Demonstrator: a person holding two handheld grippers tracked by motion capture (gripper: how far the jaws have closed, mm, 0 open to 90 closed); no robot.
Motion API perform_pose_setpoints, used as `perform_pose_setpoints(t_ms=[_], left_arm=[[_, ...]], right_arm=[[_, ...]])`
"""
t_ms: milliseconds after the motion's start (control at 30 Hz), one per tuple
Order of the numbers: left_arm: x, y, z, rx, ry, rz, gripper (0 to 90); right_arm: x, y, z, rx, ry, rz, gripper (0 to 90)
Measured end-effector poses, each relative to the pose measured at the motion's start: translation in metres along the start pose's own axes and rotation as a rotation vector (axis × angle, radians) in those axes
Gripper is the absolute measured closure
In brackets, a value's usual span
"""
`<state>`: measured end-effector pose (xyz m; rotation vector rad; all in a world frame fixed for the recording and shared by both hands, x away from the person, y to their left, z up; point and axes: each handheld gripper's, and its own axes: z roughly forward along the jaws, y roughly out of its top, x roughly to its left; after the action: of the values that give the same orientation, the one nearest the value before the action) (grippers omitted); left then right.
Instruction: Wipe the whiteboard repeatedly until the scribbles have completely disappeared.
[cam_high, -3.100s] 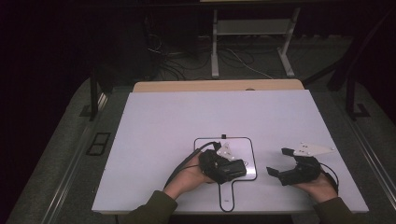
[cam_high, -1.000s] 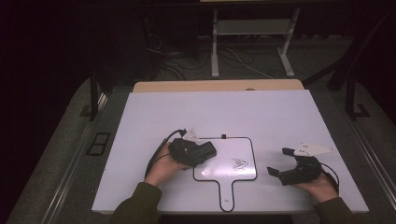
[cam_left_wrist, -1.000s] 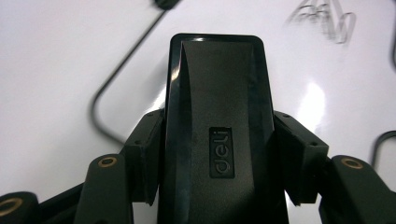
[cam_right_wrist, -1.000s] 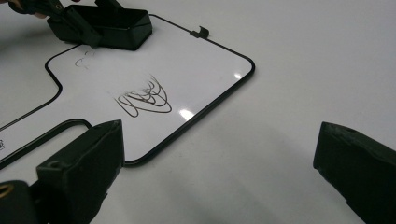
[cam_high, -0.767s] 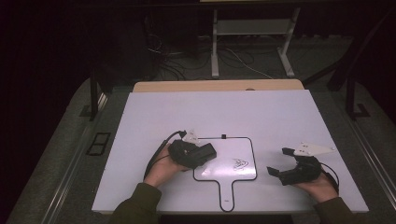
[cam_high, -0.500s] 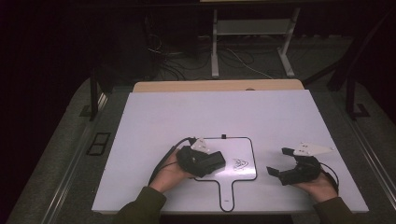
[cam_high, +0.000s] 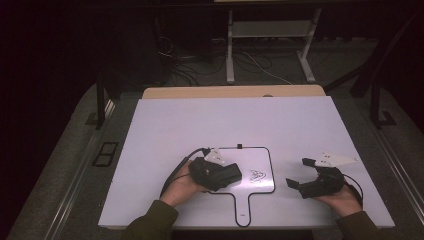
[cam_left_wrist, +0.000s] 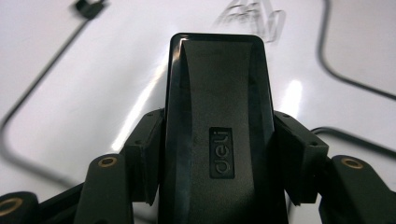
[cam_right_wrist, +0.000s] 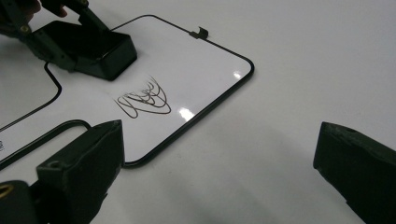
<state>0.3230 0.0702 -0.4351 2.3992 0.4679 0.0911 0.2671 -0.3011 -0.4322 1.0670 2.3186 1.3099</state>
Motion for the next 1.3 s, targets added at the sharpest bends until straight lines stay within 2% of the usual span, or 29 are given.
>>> perform_pose_setpoints(t_ms=[267, 367, 500, 667, 833, 900, 933, 1000, 1300], left_arm=[[0.025, -0.014, -0.013, -0.009, 0.069, -0.077, 39.4], [0.029, -0.017, -0.016, -0.01, 0.067, -0.086, 39.4], [0.02, -0.014, -0.013, -0.001, 0.06, -0.064, 39.3], [0.003, -0.009, -0.008, 0.008, 0.023, -0.021, 39.4], [-0.017, -0.002, -0.001, 0.006, -0.035, 0.023, 39.3], [-0.021, 0.0, 0.001, 0.016, -0.049, 0.05, 39.4], [-0.022, 0.001, 0.001, 0.017, -0.05, 0.051, 39.3], [-0.018, 0.0, 0.0, 0.016, -0.047, 0.041, 39.3], [0.015, -0.013, -0.013, 0.009, 0.054, -0.044, 39.4]], right_arm=[[0.0, 0.0, 0.0, -0.003, -0.002, -0.001, 1.0], [0.0, 0.0, 0.0, -0.001, -0.001, 0.001, 1.0], [0.0, 0.0, 0.0, 0.0, 0.0, 0.0, 1.0], [0.0, 0.0, 0.001, 0.001, -0.001, -0.003, 1.0], [0.001, 0.0, 0.001, 0.001, -0.001, -0.002, 1.0], [0.001, 0.0, 0.001, 0.001, -0.001, -0.002, 1.0], [0.0, 0.0, 0.001, 0.001, -0.001, -0.001, 1.0], [0.0, 0.0, 0.001, 0.001, -0.002, -0.002, 1.0], [0.0, 0.0, 0.001, 0.001, -0.002, -0.002, 1.0]])
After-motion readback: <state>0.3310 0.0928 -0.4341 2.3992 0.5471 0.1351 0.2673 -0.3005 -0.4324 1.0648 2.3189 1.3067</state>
